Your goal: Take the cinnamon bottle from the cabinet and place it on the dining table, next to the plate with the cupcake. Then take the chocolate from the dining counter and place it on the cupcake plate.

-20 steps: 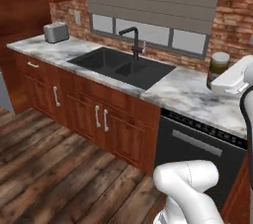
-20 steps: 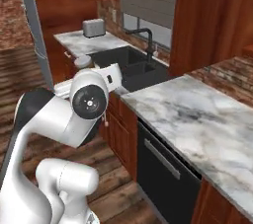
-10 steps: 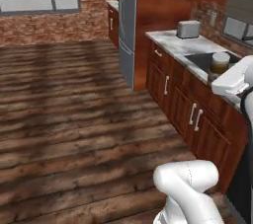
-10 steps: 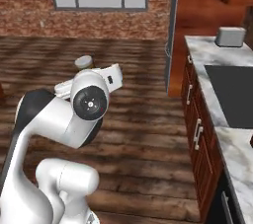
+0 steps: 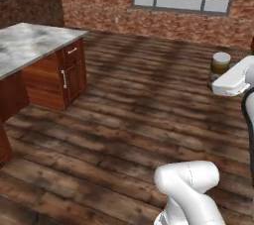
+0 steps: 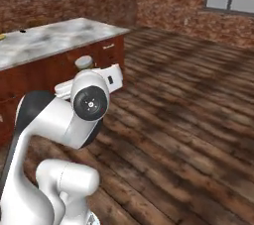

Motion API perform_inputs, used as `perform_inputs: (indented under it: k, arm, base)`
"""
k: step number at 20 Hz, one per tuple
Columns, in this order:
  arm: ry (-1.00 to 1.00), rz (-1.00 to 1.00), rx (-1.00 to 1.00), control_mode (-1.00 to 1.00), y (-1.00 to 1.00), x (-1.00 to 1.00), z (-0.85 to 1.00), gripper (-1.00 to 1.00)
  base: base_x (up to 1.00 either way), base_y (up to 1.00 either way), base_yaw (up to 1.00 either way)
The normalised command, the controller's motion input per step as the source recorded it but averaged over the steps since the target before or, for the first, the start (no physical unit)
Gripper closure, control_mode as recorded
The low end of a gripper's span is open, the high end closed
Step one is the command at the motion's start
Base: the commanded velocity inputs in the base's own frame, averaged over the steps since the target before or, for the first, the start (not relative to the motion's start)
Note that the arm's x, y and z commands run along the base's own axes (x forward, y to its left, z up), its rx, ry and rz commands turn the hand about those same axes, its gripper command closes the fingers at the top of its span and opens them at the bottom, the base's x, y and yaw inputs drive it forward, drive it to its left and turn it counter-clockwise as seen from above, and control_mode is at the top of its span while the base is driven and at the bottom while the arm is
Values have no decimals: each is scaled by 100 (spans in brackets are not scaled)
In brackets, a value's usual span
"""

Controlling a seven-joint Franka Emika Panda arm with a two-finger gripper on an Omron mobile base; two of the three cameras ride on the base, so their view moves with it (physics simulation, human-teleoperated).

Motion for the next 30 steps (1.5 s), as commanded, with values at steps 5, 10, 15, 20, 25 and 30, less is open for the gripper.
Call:
perform_inputs:
  k: [5,10,15,20,25,30]
  arm:
    - [0,0,0,100,0,0,0,100]
    - [0,0,0,100,0,0,0,100]
    - [0,0,0,100,0,0,0,100]
    - [0,0,0,100,0,0,0,100]
    - [0,0,0,100,0,0,0,100]
    - [0,0,0,100,0,0,0,100]
  base:
    - [87,-7,74]
    - [100,-48,39]
    - [100,-61,26]
    - [100,-73,12]
    - [100,-76,2]
    - [100,-64,0]
